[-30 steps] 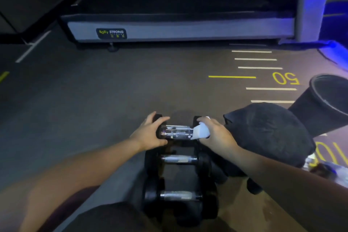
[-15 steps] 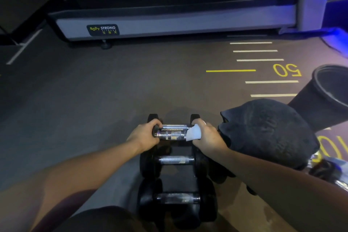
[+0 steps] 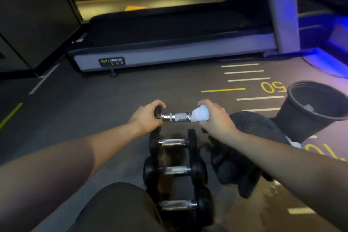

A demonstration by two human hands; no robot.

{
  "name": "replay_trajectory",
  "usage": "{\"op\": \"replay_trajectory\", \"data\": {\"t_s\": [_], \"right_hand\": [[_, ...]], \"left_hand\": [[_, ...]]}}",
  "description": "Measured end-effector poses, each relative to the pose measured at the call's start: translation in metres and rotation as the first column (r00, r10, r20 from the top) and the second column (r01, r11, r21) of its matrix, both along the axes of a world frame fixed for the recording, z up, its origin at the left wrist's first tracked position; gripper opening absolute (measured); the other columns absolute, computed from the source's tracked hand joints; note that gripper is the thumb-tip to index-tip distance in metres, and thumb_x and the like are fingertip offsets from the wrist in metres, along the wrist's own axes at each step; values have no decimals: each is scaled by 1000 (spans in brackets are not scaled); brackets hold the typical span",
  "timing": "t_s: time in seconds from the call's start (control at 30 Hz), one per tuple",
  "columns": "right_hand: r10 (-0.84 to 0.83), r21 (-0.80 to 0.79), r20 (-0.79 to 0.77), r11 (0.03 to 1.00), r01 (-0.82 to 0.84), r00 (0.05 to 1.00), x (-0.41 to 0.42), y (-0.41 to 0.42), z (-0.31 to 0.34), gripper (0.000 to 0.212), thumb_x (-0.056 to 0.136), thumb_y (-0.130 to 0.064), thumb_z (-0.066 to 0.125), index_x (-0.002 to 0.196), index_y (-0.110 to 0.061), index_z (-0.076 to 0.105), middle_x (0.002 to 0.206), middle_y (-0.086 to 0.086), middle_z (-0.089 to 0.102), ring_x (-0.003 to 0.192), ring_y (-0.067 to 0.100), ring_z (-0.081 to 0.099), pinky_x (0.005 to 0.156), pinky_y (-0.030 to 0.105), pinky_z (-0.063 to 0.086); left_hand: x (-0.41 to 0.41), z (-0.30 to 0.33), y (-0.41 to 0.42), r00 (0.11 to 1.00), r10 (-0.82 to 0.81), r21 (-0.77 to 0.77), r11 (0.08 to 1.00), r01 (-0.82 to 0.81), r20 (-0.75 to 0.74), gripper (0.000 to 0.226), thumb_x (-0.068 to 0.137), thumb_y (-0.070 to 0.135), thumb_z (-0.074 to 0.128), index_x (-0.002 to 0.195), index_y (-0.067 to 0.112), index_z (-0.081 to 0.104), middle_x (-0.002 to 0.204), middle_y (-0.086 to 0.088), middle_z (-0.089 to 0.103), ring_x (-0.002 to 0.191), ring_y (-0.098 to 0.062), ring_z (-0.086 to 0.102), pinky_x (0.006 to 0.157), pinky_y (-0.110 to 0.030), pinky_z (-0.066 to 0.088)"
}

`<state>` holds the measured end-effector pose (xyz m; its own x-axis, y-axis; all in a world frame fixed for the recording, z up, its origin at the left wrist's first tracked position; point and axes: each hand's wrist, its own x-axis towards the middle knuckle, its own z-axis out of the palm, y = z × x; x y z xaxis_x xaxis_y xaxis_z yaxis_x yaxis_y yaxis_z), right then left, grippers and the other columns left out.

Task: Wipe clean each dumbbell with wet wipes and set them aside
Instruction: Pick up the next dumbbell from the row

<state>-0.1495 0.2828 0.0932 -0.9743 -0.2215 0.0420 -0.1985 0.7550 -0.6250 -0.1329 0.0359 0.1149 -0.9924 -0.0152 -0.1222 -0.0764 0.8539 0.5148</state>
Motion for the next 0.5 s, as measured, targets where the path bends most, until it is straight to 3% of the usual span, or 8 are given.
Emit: {"op": "replay_trajectory", "data": {"t_s": [0.23,0.33,0.5], "right_hand": [[-127,18,-144,991,131,981,23,106,74,56,74,-13,68,124,-31,50,116,3,57,107,26,53,81,34,42],[-193,16,-176,980,199,965,41,152,77,57,72,-16,72,124,-30,51,116,3,58,107,28,53,83,37,44],[-233,22,-198,970,242,952,61,202,71,66,72,-15,74,133,-25,50,126,6,62,117,30,55,81,33,40]], "left_hand": [[-3,68,100,978,-143,39,988,151,-152,45,78,17,71,116,36,59,101,6,69,91,-20,64,75,-28,51],[-1,76,147,964,-197,28,978,205,-181,43,77,17,71,115,35,60,97,5,67,87,-20,62,70,-25,46],[2,67,200,957,-239,22,969,246,-166,42,76,21,73,111,40,57,99,9,67,91,-20,64,77,-32,53]]}}
